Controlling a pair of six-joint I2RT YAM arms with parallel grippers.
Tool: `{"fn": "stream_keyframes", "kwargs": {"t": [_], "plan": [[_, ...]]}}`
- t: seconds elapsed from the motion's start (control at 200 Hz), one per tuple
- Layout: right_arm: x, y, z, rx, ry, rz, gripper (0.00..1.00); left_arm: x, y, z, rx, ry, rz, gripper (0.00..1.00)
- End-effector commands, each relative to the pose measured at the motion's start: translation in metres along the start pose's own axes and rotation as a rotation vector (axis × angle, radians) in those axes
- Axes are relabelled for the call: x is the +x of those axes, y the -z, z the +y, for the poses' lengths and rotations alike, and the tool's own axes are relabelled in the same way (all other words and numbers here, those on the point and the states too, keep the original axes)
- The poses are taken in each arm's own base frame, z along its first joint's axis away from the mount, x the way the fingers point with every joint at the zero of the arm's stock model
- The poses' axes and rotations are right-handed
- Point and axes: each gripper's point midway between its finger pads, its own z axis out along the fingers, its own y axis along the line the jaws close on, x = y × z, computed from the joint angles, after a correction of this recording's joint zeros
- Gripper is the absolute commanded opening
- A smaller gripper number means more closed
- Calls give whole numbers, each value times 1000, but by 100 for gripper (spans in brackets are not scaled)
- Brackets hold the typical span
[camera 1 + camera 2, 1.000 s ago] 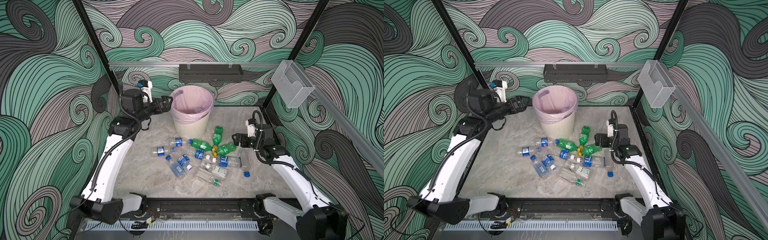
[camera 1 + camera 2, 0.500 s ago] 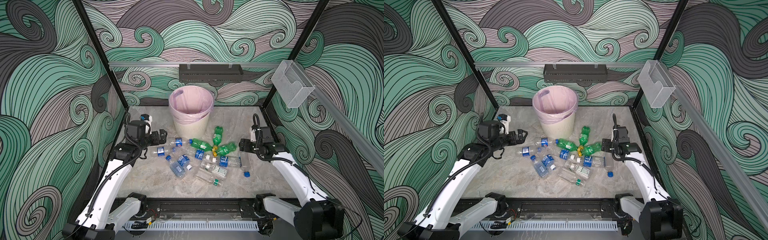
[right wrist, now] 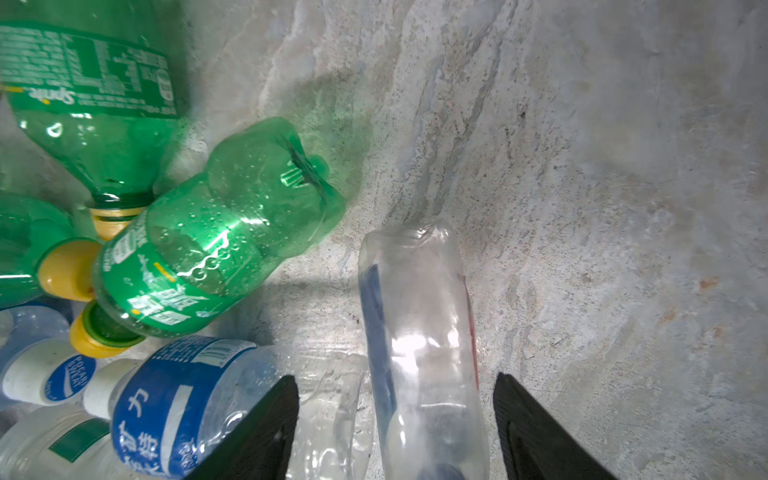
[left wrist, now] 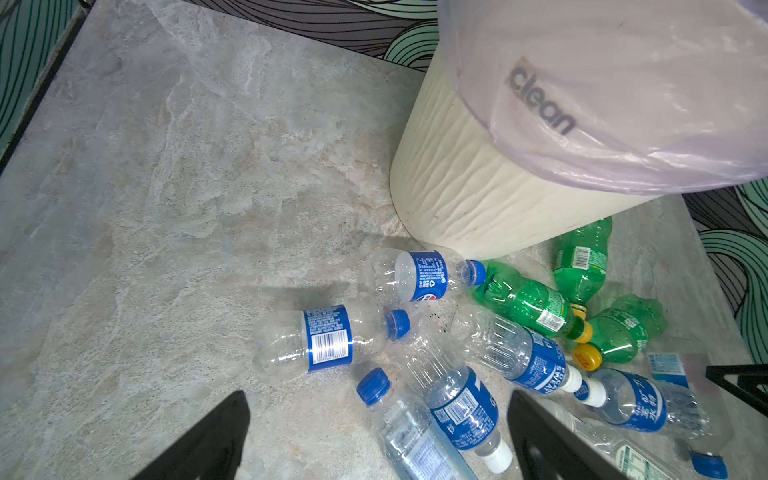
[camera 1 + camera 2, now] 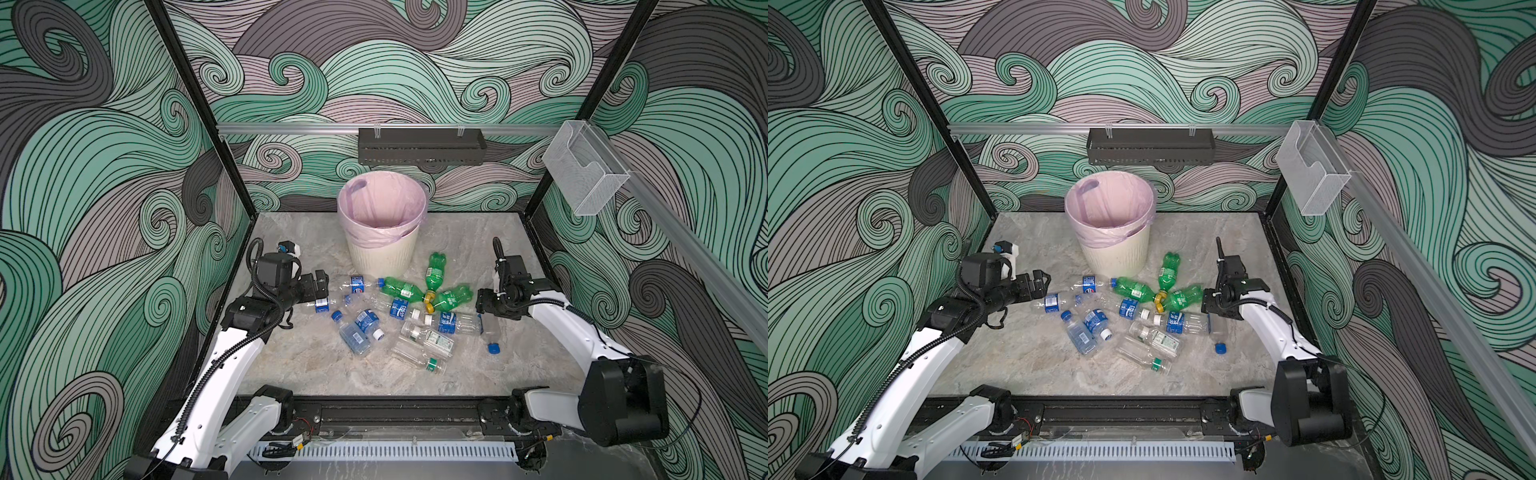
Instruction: Throw the plastic bottles in the bin
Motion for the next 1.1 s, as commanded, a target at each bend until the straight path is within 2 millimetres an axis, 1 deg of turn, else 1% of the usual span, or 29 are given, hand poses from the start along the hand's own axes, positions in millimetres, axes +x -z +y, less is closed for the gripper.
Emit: {"fn": "stream_keyframes", "kwargs": {"t": [0.0, 0.255, 0.44, 0.576, 0.651, 0.731, 0.801, 0.956, 1.096], "plan": [[6, -10, -4, 21, -23, 32, 75, 4, 3, 11, -58, 5, 1, 99], [9, -29, -9, 48, -37, 64, 75, 11, 1, 16, -76, 21, 10, 99], [8, -38, -8, 44, -68, 96, 72, 12, 1, 18, -85, 19, 12, 99], [8, -44, -6, 38, -70, 122, 68, 12, 1, 19, -89, 18, 12, 99], [9, -47, -4, 25, -68, 134, 64, 14, -1, 20, -96, 17, 15, 99], [10, -51, -2, 17, -72, 152, 60, 19, -6, 28, -134, 18, 30, 99], [10, -53, -1, 17, -72, 162, 57, 23, -9, 30, -149, 18, 54, 99], [8, -50, -6, 41, -70, 143, 52, 25, -12, 31, -156, 21, 63, 99], [-1, -38, -9, 54, -66, 87, 49, 26, -11, 33, -157, 20, 57, 99]]}}
